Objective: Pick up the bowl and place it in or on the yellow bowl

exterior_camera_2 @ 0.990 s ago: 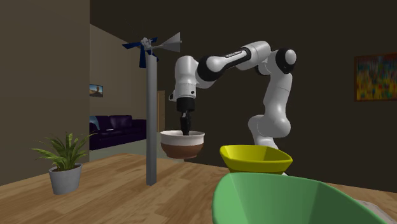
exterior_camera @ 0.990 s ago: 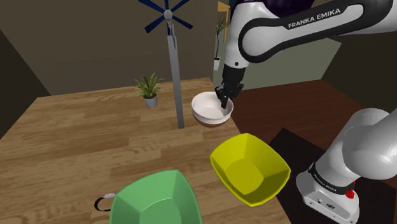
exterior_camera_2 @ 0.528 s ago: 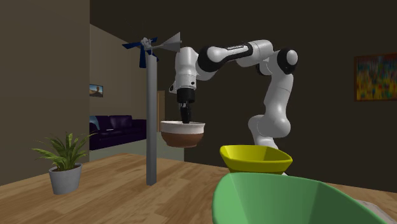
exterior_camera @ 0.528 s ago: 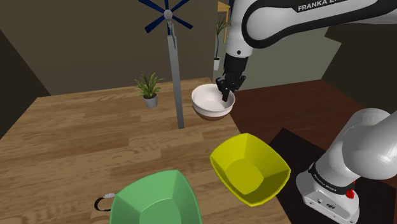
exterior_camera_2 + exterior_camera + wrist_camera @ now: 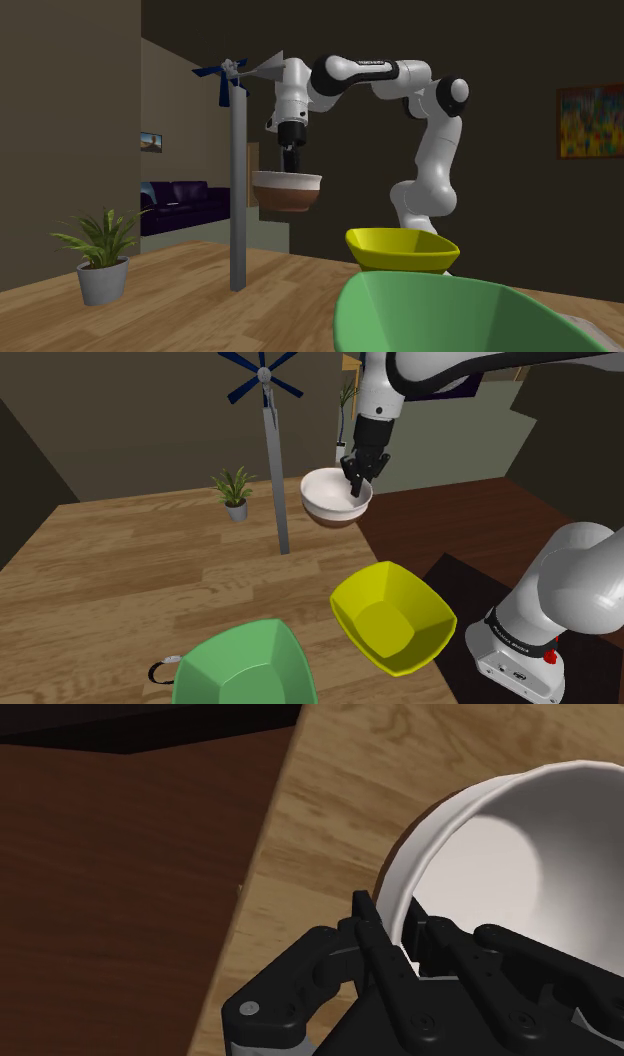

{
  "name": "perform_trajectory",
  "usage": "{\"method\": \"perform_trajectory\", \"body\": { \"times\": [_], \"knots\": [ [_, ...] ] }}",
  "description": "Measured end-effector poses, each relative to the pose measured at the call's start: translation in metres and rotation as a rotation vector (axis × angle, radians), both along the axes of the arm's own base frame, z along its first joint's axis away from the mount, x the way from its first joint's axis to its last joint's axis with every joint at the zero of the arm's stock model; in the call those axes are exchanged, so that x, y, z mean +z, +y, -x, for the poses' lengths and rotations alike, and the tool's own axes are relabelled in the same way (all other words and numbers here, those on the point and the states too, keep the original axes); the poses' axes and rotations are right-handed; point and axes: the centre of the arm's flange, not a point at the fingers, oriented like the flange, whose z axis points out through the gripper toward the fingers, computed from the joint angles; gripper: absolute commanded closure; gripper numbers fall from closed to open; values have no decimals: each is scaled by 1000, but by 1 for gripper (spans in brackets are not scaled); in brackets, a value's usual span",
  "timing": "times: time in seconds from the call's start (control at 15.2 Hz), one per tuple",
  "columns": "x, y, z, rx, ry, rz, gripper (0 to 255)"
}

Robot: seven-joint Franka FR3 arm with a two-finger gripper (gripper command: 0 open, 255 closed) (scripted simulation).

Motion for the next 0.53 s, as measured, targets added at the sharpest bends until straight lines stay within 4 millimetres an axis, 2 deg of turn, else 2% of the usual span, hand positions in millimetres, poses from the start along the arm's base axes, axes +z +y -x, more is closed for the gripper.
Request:
{"method": "perform_trajectory", "body": {
  "times": [0.26,0.53],
  "knots": [
    [16,1,6,0,0,0,255],
    [21,16,49,0,0,0,255]
  ]
}}
